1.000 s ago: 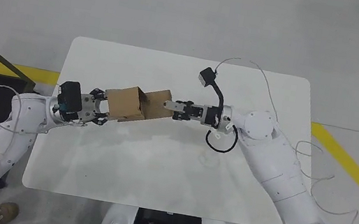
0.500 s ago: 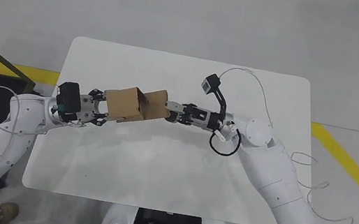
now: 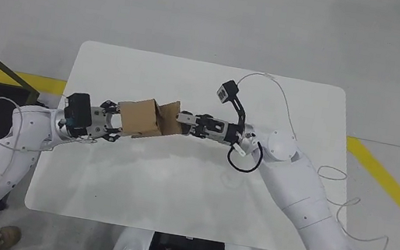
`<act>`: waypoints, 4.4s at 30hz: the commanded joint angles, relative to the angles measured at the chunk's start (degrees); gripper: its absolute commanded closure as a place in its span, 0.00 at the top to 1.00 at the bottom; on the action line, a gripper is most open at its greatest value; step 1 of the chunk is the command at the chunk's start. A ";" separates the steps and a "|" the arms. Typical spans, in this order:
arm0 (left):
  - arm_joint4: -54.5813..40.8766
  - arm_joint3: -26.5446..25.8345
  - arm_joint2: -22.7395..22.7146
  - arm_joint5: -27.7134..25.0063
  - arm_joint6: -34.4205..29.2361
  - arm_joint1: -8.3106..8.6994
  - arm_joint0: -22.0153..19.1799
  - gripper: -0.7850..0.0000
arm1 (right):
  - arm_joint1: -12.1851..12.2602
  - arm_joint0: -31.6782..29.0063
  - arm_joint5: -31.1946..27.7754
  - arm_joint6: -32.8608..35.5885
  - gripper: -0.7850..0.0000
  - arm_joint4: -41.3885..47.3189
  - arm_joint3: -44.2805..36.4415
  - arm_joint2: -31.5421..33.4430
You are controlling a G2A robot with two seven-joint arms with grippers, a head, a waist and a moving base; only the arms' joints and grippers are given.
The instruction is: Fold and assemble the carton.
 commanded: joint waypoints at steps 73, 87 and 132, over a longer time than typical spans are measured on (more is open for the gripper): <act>5.16 0.22 2.71 1.50 -0.05 -0.65 -2.25 0.29 | -0.94 3.22 5.80 0.00 0.00 -8.81 -2.40 -0.97; 4.28 1.24 3.21 1.53 -0.21 -0.86 -3.11 0.29 | -1.61 3.82 5.62 0.79 0.00 -8.38 -2.04 -1.98; 3.79 1.57 4.10 0.93 -0.04 -1.06 -4.12 0.31 | -1.92 3.86 3.83 1.34 0.00 -10.27 -1.64 -0.93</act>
